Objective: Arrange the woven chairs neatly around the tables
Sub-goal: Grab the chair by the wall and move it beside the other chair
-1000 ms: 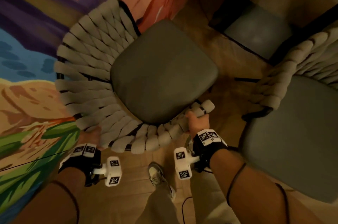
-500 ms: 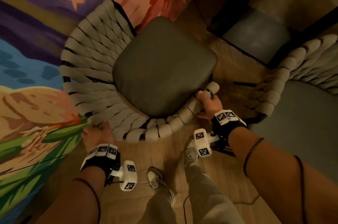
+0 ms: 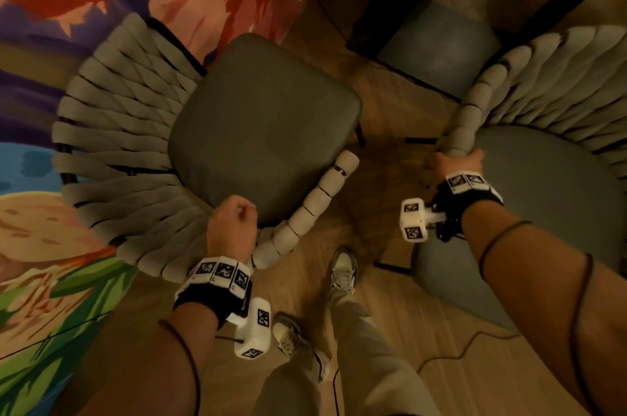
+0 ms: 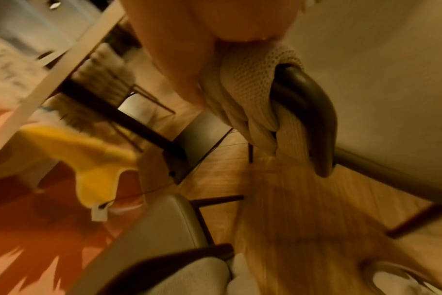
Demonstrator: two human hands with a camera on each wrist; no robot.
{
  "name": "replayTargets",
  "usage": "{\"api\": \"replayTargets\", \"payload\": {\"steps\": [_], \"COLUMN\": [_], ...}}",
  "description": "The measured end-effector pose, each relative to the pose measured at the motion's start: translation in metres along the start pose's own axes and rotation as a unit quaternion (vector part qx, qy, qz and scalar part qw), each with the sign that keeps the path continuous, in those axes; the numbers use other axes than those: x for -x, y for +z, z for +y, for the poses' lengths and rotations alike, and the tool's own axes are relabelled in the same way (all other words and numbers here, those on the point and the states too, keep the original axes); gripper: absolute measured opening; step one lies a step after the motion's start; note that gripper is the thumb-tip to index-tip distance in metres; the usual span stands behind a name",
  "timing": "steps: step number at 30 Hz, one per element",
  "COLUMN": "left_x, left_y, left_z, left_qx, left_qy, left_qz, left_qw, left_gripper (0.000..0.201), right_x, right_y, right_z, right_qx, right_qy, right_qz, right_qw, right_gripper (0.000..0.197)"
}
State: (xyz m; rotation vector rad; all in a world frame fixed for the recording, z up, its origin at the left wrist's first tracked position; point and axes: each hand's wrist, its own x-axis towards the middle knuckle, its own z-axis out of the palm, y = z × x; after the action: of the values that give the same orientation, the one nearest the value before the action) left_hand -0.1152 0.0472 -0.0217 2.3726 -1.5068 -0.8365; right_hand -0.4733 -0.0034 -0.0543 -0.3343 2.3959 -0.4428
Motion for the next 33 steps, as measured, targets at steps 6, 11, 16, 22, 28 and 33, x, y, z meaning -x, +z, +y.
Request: {"api": "replayTargets", "payload": {"steps": [6,11,16,22,28,33], "left_x": [0.019,0.055,0.112,0.187,0.236,0.263], "left_y": [-0.002,-0.001,0.007,0.042,0.076,0.120], "left_z": [0.014,0.007,-0.006,-0.027,-0.030,0.007], "left_qx": [0.030,0.024,0.019,-0.016,-0.038,-0.067], "left_qy": [0.068,0.105,0.161,0.194,0.152,0.082], "left_qz": [-0.046,-0.068,-0.081,-0.134,-0.182,-0.223], "left_qw": [0.996,0.992,0.983,0.972,0.971,0.969], "left_gripper": [0.013,0.013,0.014,0.014,0.012,0.036], "right_x": [0.004,0.036,0.073,0.114,0.140,0.127], "right_y": [-0.009,-0.006,-0.007,-0.015,-0.038,-0.091], "right_z": [0.020,0.071,0.148,0.248,0.341,0.418], "right_qx": [-0.006,0.015,0.008,0.037,0.087,0.172], "right_qy": [-0.035,-0.077,-0.140,-0.201,-0.258,-0.288], "right_qz": [-0.078,-0.100,-0.145,-0.189,-0.251,-0.291], "right_qw": [0.996,0.992,0.979,0.960,0.929,0.896], "right_gripper": [0.058,0.058,0.048,0.052,0.068,0.075]}}
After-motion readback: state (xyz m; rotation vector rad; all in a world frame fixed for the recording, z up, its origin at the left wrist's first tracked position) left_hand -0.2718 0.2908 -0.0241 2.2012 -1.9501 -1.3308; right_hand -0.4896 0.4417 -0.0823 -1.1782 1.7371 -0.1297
